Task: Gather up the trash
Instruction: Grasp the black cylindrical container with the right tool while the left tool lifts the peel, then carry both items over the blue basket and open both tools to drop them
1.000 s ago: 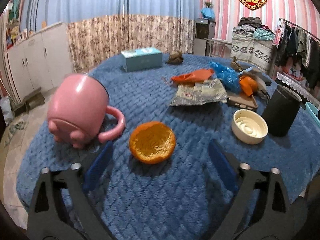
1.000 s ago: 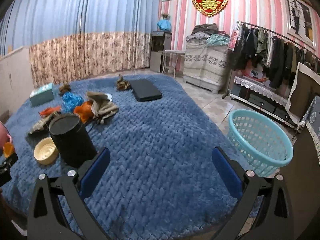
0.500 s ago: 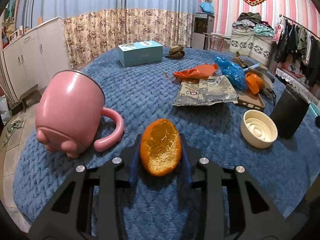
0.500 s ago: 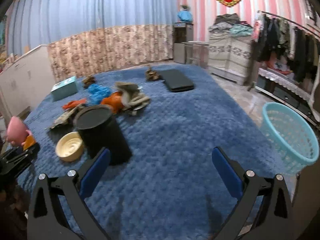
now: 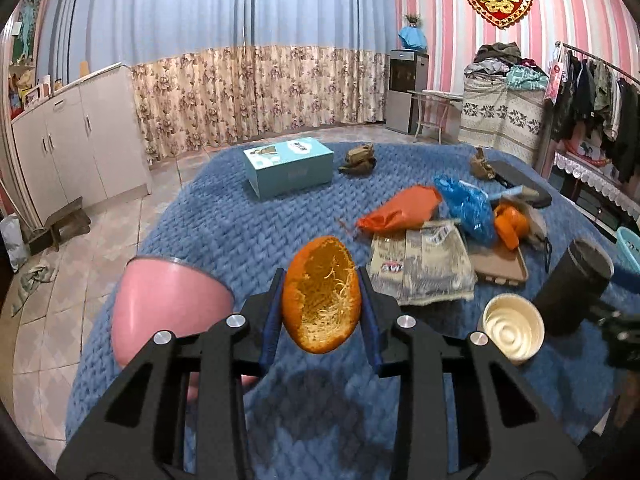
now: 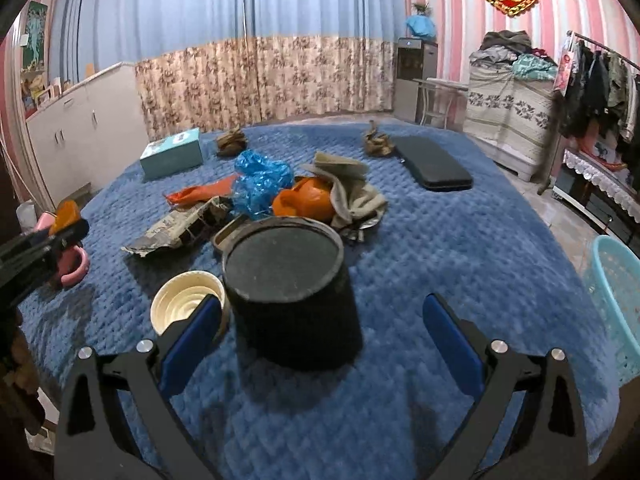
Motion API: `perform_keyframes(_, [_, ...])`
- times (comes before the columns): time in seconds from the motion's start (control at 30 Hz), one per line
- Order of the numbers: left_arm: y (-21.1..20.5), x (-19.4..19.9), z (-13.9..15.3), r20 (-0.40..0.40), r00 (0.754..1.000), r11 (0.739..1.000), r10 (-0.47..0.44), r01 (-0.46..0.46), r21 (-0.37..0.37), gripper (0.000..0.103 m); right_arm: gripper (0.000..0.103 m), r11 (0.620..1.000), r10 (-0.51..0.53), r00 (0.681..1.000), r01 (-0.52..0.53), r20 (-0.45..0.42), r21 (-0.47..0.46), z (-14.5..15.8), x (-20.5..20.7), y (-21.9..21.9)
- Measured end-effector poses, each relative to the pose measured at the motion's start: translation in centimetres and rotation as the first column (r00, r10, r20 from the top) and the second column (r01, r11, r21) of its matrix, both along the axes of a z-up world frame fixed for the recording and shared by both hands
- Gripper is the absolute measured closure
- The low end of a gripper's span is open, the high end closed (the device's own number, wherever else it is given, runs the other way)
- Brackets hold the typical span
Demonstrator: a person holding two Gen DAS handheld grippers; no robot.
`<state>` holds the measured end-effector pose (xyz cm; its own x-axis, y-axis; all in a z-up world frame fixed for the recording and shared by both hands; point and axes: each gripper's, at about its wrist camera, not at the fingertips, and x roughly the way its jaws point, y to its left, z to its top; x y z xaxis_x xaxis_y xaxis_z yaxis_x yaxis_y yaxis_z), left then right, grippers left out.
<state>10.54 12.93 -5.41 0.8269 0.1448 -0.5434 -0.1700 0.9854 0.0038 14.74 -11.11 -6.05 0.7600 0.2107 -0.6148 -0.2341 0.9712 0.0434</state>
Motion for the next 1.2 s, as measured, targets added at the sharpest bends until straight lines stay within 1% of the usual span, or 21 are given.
perform_keyframes(0.07, [-0.2, 0.3, 0.3, 0.004, 1.0, 1.0, -0.009, 0.009, -0.012, 0.07, 0.031, 0.999, 0.031, 1.0, -0.031, -0.006, 0.017, 0.1, 0.4, 0.3])
perform_keyframes(0.1, [-0.6, 0.5, 0.6, 0.006, 1.0, 1.0, -0.018, 0.018, -0.012, 0.07, 0.036, 0.999, 0.044, 0.999, -0.044, -0.003, 0.027, 0.2, 0.5, 0.4])
perform_keyframes(0.17, [-1.3, 0.9, 1.1, 0.007, 1.0, 1.0, -0.03, 0.03, -0.003, 0.07, 0.037, 0.998, 0.05, 0.999, -0.051, 0.021, 0.037, 0.8, 0.3, 0.1])
perform_keyframes(0.23, [-2.4, 1.7, 2.2, 0.016, 0.999, 0.999, -0.052, 0.052, -0.004, 0.07, 0.037, 0.998, 0.029, 0.998, -0.031, 0.047, 0.053, 1.7, 0.0, -1.1])
perform_keyframes(0.37, [-5.8, 3.0, 4.5, 0.056, 0.992, 0.993, -0.117, 0.117, 0.001, 0.07, 0.037, 0.988, -0.131, 0.986, 0.121, 0.106, 0.09, 4.8, -0.3, -6.9])
perform_keyframes(0.43, [-8.4, 3.9, 5.8, 0.075, 0.983, 0.985, -0.17, 0.171, -0.006, 0.07, 0.037, 0.97, -0.237, 0.964, 0.227, 0.123, 0.093, 6.7, 0.1, -11.3])
perform_keyframes(0.53, [-12.7, 5.6, 7.2, 0.085, 0.964, 0.966, -0.251, 0.255, -0.04, 0.07, 0.037, 0.932, -0.361, 0.916, 0.361, 0.174, 0.032, 9.3, 0.4, -16.4])
perform_keyframes(0.67, [-18.4, 6.9, 8.4, 0.106, 0.938, 0.943, -0.329, 0.333, -0.02, 0.07, 0.037, 0.878, -0.465, 0.858, 0.479, 0.216, -0.013, 12.4, 1.2, -21.9])
perform_keyframes(0.7, [-20.2, 7.3, 8.7, 0.106, 0.929, 0.933, -0.355, 0.359, -0.024, 0.07, 0.037, 0.856, -0.499, 0.835, 0.516, 0.232, -0.019, 13.2, 1.2, -23.6])
perform_keyframes(0.73, [-21.6, 7.6, 8.9, 0.105, 0.92, 0.924, -0.378, 0.382, -0.028, 0.07, 0.037, 0.845, -0.516, 0.823, 0.535, 0.237, -0.018, 13.4, 1.2, -24.6])
perform_keyframes(0.77, [-22.6, 7.9, 9.0, 0.105, 0.913, 0.917, -0.394, 0.399, -0.028, 0.07, 0.037, 0.829, -0.539, 0.807, 0.559, 0.24, -0.017, 13.5, 1.1, -25.7])
perform_keyframes(0.8, [-24.2, 8.0, 9.1, 0.104, 0.904, 0.908, -0.414, 0.418, -0.018, 0.07, 0.037, 0.804, -0.575, 0.783, 0.594, 0.238, -0.012, 13.0, 0.9, -27.2])
perform_keyframes(0.83, [-25.6, 8.1, 9.0, 0.104, 0.896, 0.901, -0.431, 0.434, -0.003, 0.07, 0.037, 0.78, -0.607, 0.759, 0.625, 0.238, -0.004, 12.1, 0.5, -28.4])
perform_keyframes(0.87, [-27.0, 8.3, 8.8, 0.1, 0.887, 0.892, -0.45, 0.452, 0.008, 0.07, 0.037, 0.763, -0.629, 0.742, 0.646, 0.232, 0.004, 11.0, 0.3, -29.3])
perform_keyframes(0.9, [-28.0, 8.4, 8.7, 0.096, 0.881, 0.885, -0.464, 0.465, 0.012, 0.07, 0.037, 0.747, -0.652, 0.73, 0.665, 0.205, 0.004, 9.8, 0.0, -30.5])
perform_keyframes(0.97, [-30.2, 8.6, 8.1, 0.086, 0.863, 0.866, -0.498, 0.499, 0.007, 0.07, 0.037, 0.727, -0.676, 0.72, 0.686, 0.155, -0.013, 8.7, -0.2, -32.6])
perform_keyframes(1.03, [-32.9, 9.5, 7.3, 0.058, 0.845, 0.846, -0.532, 0.533, -0.013, 0.07, 0.037, 0.705, -0.695, 0.701, 0.708, 0.159, -0.042, 8.5, -0.7, -34.5])
perform_keyframes(1.07, [-34.0, 10.1, 7.1, 0.046, 0.835, 0.835, -0.548, 0.55, -0.022, 0.07, 0.037, 0.693, -0.708, 0.687, 0.721, 0.162, -0.029, 8.5, -1.2, -35.5])
perform_keyframes(1.13, [-37.1, 11.1, 6.3, 0.025, 0.807, 0.806, -0.591, 0.591, -0.03, 0.07, 0.037, 0.673, -0.735, 0.663, 0.739, 0.143, 0.031, 8.2, -1.8, -37.4])
perform_keyframes(1.17, [-38.5, 11.6, 6.0, 0.014, 0.793, 0.793, -0.608, 0.609, -0.029, 0.07, 0.037, 0.665, -0.743, 0.656, 0.745, 0.136, 0.044, 7.8, -2.0, -38.3])
perform_keyframes(1.2, [-40.5, 12.0, 5.6, 0.006, 0.772, 0.772, -0.635, 0.635, -0.034, 0.07, 0.037, 0.651, -0.757, 0.642, 0.757, 0.122, 0.053, 7.2, -2.0, -39.1])
